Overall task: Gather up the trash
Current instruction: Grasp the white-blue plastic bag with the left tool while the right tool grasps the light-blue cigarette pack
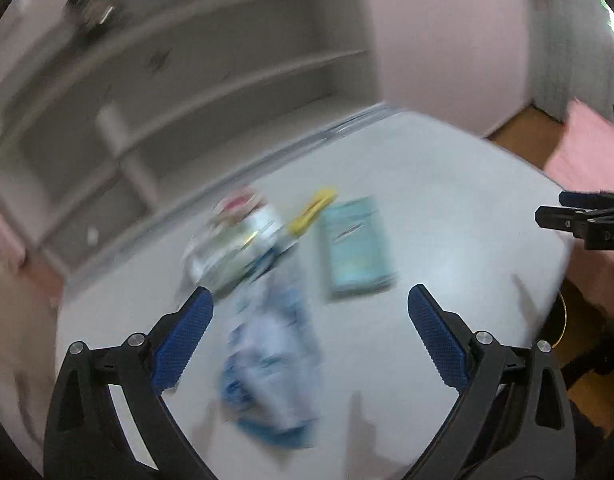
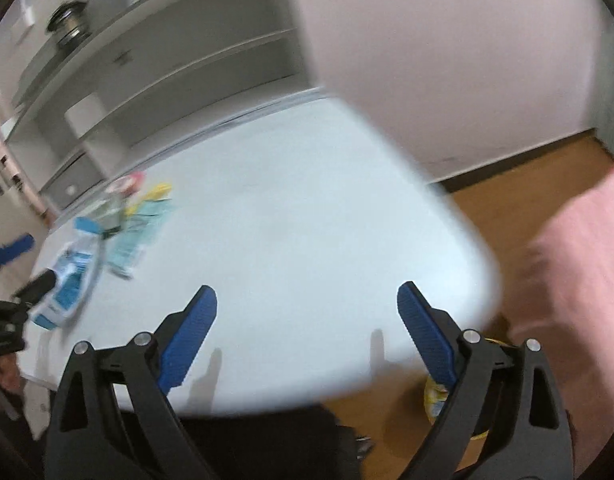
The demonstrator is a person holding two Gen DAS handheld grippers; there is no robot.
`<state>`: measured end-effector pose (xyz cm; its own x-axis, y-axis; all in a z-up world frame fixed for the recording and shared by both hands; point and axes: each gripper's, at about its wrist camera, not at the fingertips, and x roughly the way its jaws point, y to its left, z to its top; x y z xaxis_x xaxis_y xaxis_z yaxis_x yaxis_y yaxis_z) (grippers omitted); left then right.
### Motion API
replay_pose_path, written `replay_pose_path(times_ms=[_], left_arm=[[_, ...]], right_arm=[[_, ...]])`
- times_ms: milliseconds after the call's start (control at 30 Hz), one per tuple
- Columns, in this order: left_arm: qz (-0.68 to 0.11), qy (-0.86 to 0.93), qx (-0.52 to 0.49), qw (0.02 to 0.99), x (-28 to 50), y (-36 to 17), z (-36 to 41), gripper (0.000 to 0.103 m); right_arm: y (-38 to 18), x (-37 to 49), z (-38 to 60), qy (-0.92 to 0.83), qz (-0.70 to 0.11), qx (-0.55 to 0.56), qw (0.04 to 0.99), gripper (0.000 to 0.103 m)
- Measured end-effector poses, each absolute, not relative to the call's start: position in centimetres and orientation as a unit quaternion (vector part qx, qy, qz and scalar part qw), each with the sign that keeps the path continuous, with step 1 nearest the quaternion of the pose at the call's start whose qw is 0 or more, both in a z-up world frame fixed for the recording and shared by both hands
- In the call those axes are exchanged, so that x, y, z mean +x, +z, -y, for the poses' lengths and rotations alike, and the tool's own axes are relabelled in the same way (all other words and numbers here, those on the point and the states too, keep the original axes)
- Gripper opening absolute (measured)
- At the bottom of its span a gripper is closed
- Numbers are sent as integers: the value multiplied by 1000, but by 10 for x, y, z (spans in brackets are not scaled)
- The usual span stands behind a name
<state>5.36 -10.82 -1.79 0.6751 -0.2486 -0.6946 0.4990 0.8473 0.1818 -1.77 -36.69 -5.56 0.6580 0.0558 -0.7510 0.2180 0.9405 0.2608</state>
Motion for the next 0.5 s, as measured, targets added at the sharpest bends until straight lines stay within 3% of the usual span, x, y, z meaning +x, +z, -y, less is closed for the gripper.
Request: replay_pose_path(times_ms=[333, 367, 400, 433, 500], left_arm=[[-406, -192, 125, 885, 84, -65, 55, 95], [-405, -197, 121, 884, 83, -66, 54, 92], [-403, -204, 116, 885, 81, -66, 56, 71], [-405, -209, 113, 883, 82, -67, 55, 60], [-413, -217, 96, 879, 83, -66, 51, 50]], right_arm=[[-40, 73, 250, 37, -448, 116, 885, 92], [-41, 80, 244, 38, -452, 114, 884, 92], [-41, 85, 239, 39, -455, 112, 883, 92], [-42, 91, 235, 37, -459, 110, 881, 92], [-44, 100, 229, 30, -467, 106, 878, 92]])
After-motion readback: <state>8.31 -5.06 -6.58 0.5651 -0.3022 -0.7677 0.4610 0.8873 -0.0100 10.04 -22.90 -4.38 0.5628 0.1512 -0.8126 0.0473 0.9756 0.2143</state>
